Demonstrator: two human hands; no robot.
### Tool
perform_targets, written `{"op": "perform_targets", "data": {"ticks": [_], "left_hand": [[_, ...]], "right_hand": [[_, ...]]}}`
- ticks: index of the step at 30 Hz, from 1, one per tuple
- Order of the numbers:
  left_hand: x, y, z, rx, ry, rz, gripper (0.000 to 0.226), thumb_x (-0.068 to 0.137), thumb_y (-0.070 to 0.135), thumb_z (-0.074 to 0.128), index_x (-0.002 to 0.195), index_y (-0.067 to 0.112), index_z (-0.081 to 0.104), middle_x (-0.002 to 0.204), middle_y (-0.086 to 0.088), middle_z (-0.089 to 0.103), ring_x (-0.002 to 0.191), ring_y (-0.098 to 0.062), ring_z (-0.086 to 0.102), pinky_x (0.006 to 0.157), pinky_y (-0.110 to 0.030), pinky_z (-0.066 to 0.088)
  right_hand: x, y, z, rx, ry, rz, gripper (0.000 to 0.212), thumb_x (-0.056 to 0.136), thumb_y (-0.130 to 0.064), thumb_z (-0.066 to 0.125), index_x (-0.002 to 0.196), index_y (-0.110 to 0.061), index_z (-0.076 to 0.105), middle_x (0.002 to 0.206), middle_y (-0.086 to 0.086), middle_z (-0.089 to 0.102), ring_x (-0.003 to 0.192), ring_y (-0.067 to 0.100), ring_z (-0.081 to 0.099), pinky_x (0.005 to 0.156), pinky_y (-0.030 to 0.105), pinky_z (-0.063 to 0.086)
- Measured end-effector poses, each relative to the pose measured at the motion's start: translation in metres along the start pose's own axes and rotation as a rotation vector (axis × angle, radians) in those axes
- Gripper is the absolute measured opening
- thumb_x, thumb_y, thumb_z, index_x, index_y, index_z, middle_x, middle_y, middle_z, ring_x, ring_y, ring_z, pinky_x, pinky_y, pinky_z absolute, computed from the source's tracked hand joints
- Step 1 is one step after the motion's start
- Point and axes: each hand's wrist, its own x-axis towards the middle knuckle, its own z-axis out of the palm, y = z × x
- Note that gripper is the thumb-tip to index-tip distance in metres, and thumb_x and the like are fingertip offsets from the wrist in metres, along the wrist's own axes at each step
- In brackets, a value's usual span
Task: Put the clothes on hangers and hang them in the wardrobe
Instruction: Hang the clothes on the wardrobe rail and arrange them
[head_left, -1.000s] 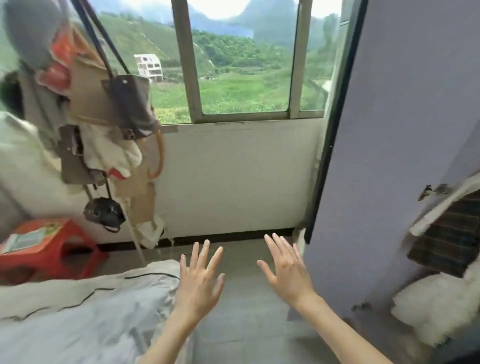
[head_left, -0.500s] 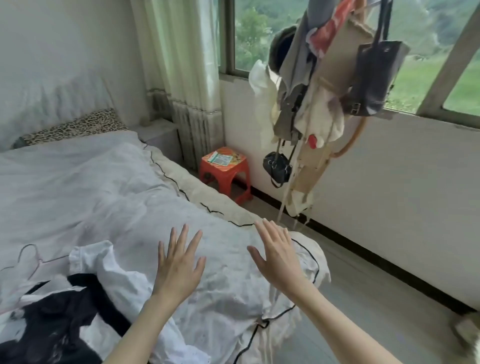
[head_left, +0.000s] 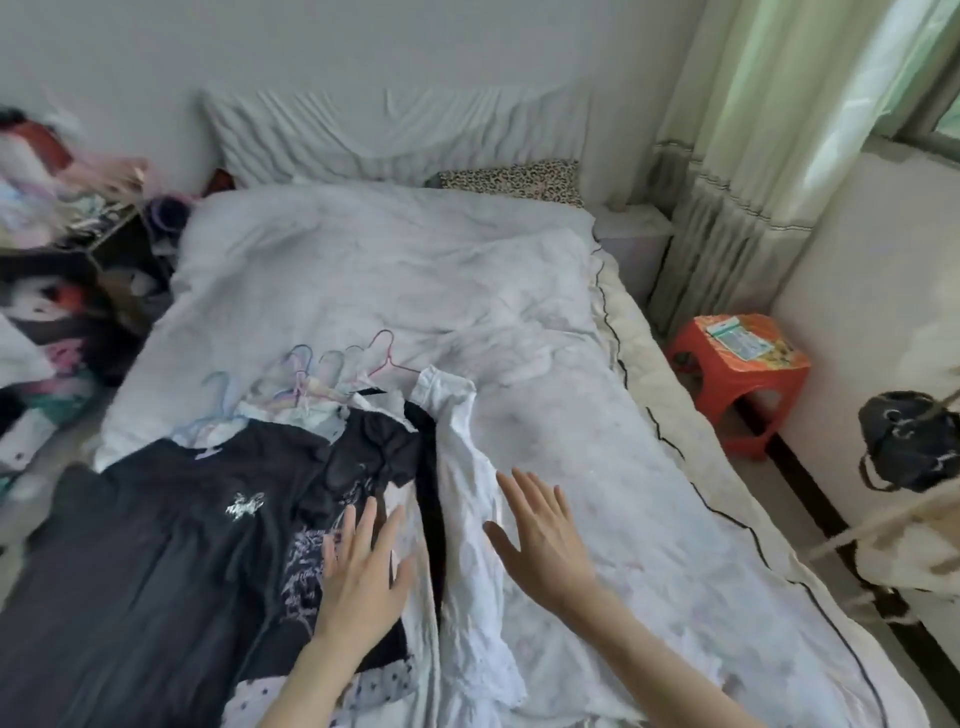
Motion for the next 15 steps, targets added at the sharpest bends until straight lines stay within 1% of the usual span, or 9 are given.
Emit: {"op": "perform_targets", "data": {"ticks": [1, 2, 4, 5, 7, 9, 11, 13, 15], "left_hand": [[-0.008, -0.014, 0.003, 0.004, -0.02, -0.038, 0.067, 0.083, 0.051, 0.021, 0.139, 0.021, 0.041, 0.149, -0.012, 0.03, 0.137, -0.035, 0.025, 0.104, -0.058, 0.025], [-0.017, -0.027, 0.004, 0.01, -0.001, -0.079, 0.063, 0.084, 0.048, 0.025, 0.136, 0.019, 0.046, 0.146, -0.014, 0.035, 0.134, -0.037, 0.031, 0.101, -0.059, 0.03], [-0.034, -0.049, 0.011, 0.002, 0.008, -0.189, 0.058, 0.091, 0.045, 0.027, 0.143, 0.022, 0.034, 0.153, -0.01, 0.02, 0.141, -0.033, 0.015, 0.108, -0.056, 0.02], [-0.042, -0.062, 0.015, -0.006, 0.007, -0.232, 0.055, 0.094, 0.043, 0.028, 0.146, 0.024, 0.027, 0.155, -0.008, 0.011, 0.143, -0.03, 0.007, 0.111, -0.053, 0.014], [-0.052, -0.091, 0.018, -0.027, 0.069, -0.288, 0.053, 0.096, 0.038, 0.033, 0.146, 0.024, 0.026, 0.156, -0.007, 0.01, 0.143, -0.03, 0.006, 0.111, -0.053, 0.014], [-0.057, -0.12, 0.02, -0.061, 0.0, -0.355, 0.054, 0.097, 0.037, 0.035, 0.148, 0.025, 0.018, 0.157, -0.005, 0.002, 0.144, -0.028, -0.004, 0.113, -0.05, 0.007], [-0.058, -0.154, 0.027, -0.091, -0.063, -0.4, 0.056, 0.098, 0.037, 0.034, 0.149, 0.026, 0.012, 0.157, -0.004, -0.005, 0.143, -0.027, -0.01, 0.114, -0.048, 0.004], [-0.057, -0.187, 0.035, -0.096, -0.076, -0.419, 0.055, 0.099, 0.037, 0.033, 0.148, 0.026, 0.012, 0.156, -0.005, -0.007, 0.143, -0.027, -0.01, 0.114, -0.047, 0.006], [-0.053, -0.221, 0.045, -0.086, -0.152, -0.448, 0.055, 0.099, 0.036, 0.031, 0.149, 0.026, 0.01, 0.156, -0.006, -0.01, 0.143, -0.027, -0.012, 0.115, -0.045, 0.006]], "right_hand": [[0.004, -0.009, 0.009, -0.01, -0.031, -0.024, 0.087, 0.087, -0.066, -0.005, 0.135, -0.013, 0.046, 0.136, 0.009, 0.051, 0.126, 0.03, 0.047, 0.104, 0.05, 0.032], [0.008, -0.019, 0.022, 0.001, -0.055, -0.058, 0.089, 0.086, -0.067, -0.006, 0.135, -0.013, 0.045, 0.136, 0.009, 0.05, 0.127, 0.029, 0.046, 0.104, 0.049, 0.031], [0.015, -0.036, 0.051, 0.028, -0.145, -0.133, 0.103, 0.073, -0.074, -0.016, 0.144, -0.016, 0.032, 0.148, 0.007, 0.035, 0.139, 0.025, 0.027, 0.113, 0.041, 0.011], [0.018, -0.045, 0.064, 0.041, -0.164, -0.157, 0.107, 0.068, -0.076, -0.02, 0.146, -0.018, 0.027, 0.15, 0.006, 0.03, 0.141, 0.024, 0.021, 0.113, 0.037, 0.003], [0.027, -0.066, 0.088, 0.056, -0.181, -0.194, 0.113, 0.063, -0.078, -0.024, 0.146, -0.019, 0.025, 0.151, 0.007, 0.028, 0.142, 0.024, 0.019, 0.112, 0.036, 0.001], [0.035, -0.089, 0.108, 0.024, -0.256, -0.215, 0.116, 0.059, -0.08, -0.027, 0.148, -0.022, 0.019, 0.154, 0.003, 0.02, 0.143, 0.02, 0.013, 0.115, 0.036, 0.002], [0.048, -0.111, 0.127, -0.005, -0.298, -0.231, 0.101, 0.066, -0.075, -0.016, 0.148, -0.024, 0.015, 0.155, 0.0, 0.016, 0.144, 0.016, 0.009, 0.115, 0.035, 0.001], [0.064, -0.13, 0.148, -0.036, -0.328, -0.224, 0.087, 0.073, -0.065, -0.003, 0.148, -0.024, 0.017, 0.154, -0.002, 0.019, 0.144, 0.015, 0.01, 0.116, 0.033, 0.003], [0.084, -0.147, 0.172, -0.058, -0.383, -0.211, 0.077, 0.081, -0.061, 0.005, 0.147, -0.023, 0.017, 0.153, -0.004, 0.02, 0.143, 0.014, 0.012, 0.115, 0.031, 0.006]]}}
